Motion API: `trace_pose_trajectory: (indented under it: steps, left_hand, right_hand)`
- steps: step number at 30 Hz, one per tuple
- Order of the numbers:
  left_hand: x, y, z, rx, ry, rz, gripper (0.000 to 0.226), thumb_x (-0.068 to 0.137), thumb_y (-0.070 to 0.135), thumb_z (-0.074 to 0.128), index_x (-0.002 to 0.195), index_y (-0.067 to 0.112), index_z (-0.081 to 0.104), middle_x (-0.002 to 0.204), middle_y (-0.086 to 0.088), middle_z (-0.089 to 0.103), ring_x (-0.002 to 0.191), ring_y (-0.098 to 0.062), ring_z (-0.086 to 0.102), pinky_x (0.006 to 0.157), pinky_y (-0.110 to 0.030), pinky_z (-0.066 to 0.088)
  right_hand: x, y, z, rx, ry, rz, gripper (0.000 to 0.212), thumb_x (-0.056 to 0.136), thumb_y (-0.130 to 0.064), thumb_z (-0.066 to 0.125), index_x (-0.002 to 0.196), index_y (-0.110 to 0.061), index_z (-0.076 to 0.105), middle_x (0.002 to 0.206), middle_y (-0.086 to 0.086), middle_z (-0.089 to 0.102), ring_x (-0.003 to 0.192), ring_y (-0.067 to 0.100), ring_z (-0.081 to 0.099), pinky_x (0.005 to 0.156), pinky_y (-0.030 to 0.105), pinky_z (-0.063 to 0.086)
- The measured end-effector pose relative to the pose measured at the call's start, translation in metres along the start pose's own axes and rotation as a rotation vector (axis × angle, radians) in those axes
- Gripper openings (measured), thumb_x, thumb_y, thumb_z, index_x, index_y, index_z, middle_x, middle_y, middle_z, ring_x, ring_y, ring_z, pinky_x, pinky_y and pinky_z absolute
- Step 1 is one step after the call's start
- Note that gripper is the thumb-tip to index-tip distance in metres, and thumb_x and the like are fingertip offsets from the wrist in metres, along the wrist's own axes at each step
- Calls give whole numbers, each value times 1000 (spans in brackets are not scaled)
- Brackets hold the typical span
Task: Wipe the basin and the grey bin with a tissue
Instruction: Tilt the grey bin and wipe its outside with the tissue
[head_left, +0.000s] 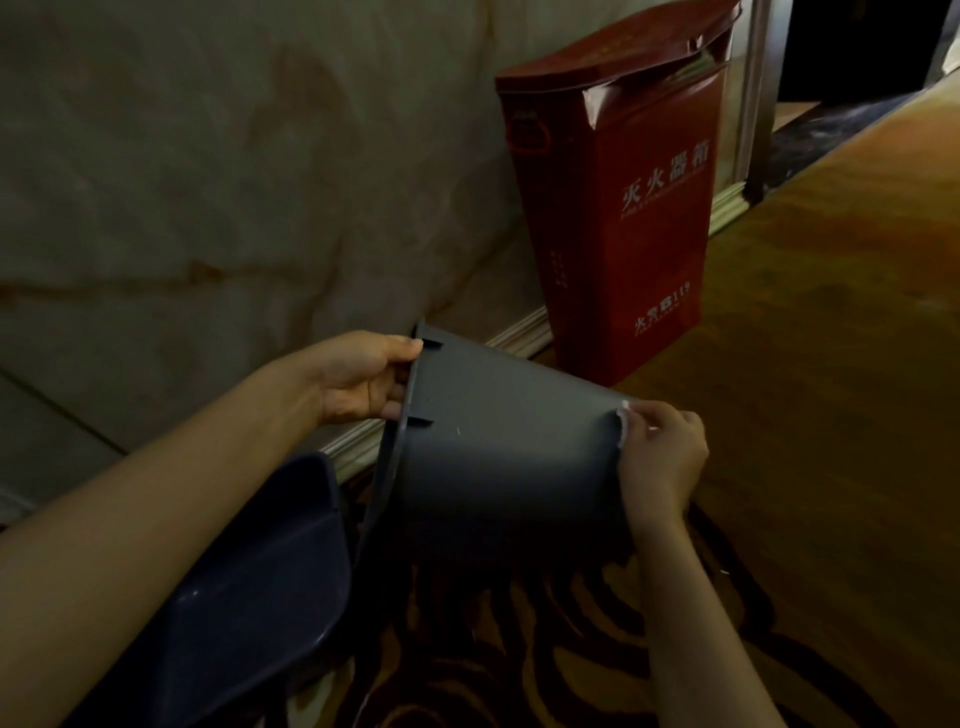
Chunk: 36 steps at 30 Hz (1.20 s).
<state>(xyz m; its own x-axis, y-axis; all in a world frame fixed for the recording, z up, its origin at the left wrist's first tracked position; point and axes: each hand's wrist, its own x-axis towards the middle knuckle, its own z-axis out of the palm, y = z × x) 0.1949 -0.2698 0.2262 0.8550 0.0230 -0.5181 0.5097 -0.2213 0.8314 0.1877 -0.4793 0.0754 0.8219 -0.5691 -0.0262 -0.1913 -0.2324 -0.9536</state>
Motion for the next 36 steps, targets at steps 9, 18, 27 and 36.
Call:
trace_pose_trajectory:
  steps: [9,18,27,36]
  left_hand:
    - [4,10,21,32,28,7,24,97,18,34,89,11,55,65,-7,69,50,-14,69,44,-29,56]
    - [8,13,22,80,88,8,23,98,19,33,93,13,55,80,-6,61,46,-10,67,42,-27,55]
    - [7,11,19,54,102,17,23,97,19,34,91,14,55,67,-4,65,42,-9,64,39,-24,52]
    - [0,10,26,74,39,29,23,97,20,33,90,14,55,74,-6,60,44,-9,65,42,-25,54]
  right_hand:
    - [-96,-64,8,185,-284,-474,13,87,-14,61,96,-20,67,94,-6,51,91,10,50,72,11,37]
    - [-38,-10,-3,-21,-132,-185,16,88,-14,56,100,-21,63,109,-1,55,97,12,54,86,31,49]
    - [-17,-18,-19,-82,2,-195,16,87,-13,56,101,-19,62,104,-3,48,99,15,52,80,26,44]
    - [-63,-93,12,62,-433,-721,18,89,-10,55,99,-16,69,96,3,54,97,16,46,71,19,30]
